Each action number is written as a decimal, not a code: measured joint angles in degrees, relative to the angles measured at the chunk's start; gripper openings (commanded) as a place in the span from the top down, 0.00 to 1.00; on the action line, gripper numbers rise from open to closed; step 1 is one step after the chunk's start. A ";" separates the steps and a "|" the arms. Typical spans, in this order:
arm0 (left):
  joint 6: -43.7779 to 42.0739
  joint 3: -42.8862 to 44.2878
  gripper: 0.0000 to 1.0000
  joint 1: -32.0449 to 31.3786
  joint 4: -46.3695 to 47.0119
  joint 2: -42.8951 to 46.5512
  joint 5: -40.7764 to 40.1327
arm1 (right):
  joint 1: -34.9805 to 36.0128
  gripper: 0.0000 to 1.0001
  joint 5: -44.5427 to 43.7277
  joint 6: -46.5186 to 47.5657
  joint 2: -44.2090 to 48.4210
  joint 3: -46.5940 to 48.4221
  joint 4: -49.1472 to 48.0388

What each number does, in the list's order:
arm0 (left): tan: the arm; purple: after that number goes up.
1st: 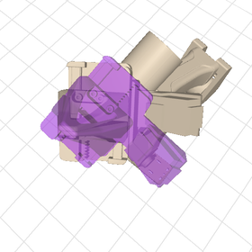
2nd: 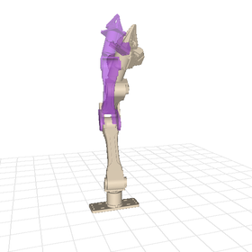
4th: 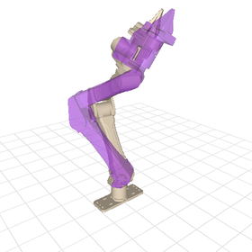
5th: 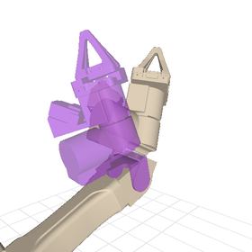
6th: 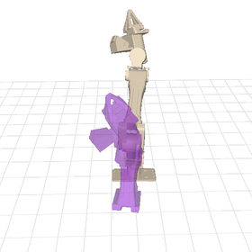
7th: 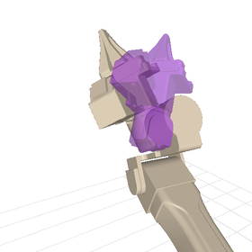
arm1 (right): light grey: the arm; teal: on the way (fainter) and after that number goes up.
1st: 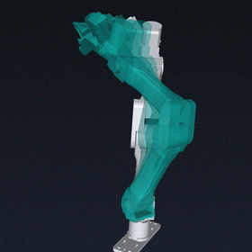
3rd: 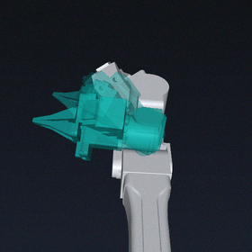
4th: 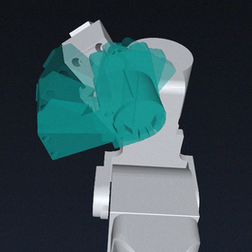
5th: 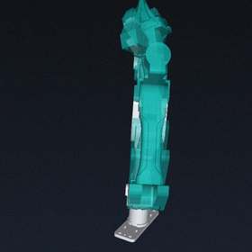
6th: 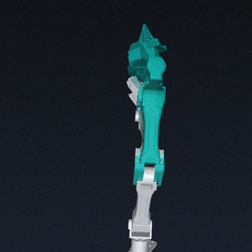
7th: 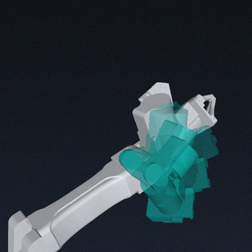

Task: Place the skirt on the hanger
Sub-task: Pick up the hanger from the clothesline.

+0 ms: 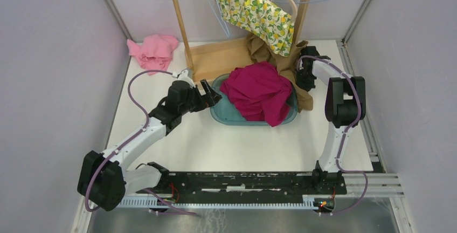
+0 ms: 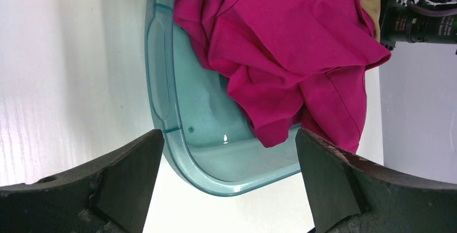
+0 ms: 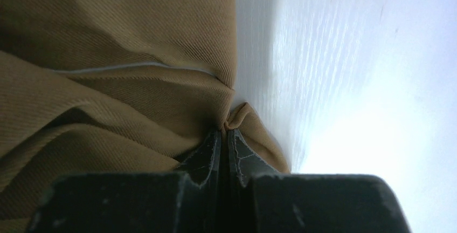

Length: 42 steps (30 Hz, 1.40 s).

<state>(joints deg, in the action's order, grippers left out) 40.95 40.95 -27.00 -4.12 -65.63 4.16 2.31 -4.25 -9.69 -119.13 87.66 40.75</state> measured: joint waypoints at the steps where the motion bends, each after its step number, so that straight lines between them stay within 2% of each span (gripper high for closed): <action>1: 0.00 -0.02 0.01 0.00 0.00 0.00 0.13 | 0.02 0.92 -0.07 -0.02 0.76 -1.09 -0.02; 3: 0.00 -0.07 0.01 0.00 0.02 -0.02 0.46 | 0.09 0.90 -0.15 -0.04 1.92 -2.80 -0.13; 6: 0.00 -0.09 0.01 0.00 0.07 -0.37 0.55 | 0.24 0.64 -0.31 -0.11 2.16 -3.02 0.31; 11: 0.00 -0.09 0.01 0.00 0.20 -0.50 0.63 | 0.09 0.57 -0.85 -0.28 1.84 -2.40 0.92; 19: 0.00 -0.09 0.01 0.00 1.07 -1.64 0.63 | -1.16 0.53 -0.35 -2.10 4.39 -3.10 0.50; 28: 0.00 -0.09 0.01 0.00 1.22 -2.08 0.61 | -3.15 0.50 -2.80 -3.13 16.50 -2.67 2.01; 33: 0.00 -0.09 0.01 0.00 1.18 -2.14 0.59 | -3.61 0.52 -3.54 -3.08 24.96 1.88 4.83; 37: 0.00 -0.02 0.01 0.00 1.16 -2.16 0.59 | -3.56 0.54 -1.14 -2.84 32.89 8.94 5.60; 42: 0.00 0.57 0.01 0.00 1.05 -2.38 0.55 | -3.56 0.56 3.34 -2.03 35.98 16.74 3.91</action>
<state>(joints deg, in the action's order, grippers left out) 40.95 41.52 -27.00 -3.07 -68.01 4.71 -1.26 -0.91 -11.73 -83.15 104.40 44.66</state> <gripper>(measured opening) 0.993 0.447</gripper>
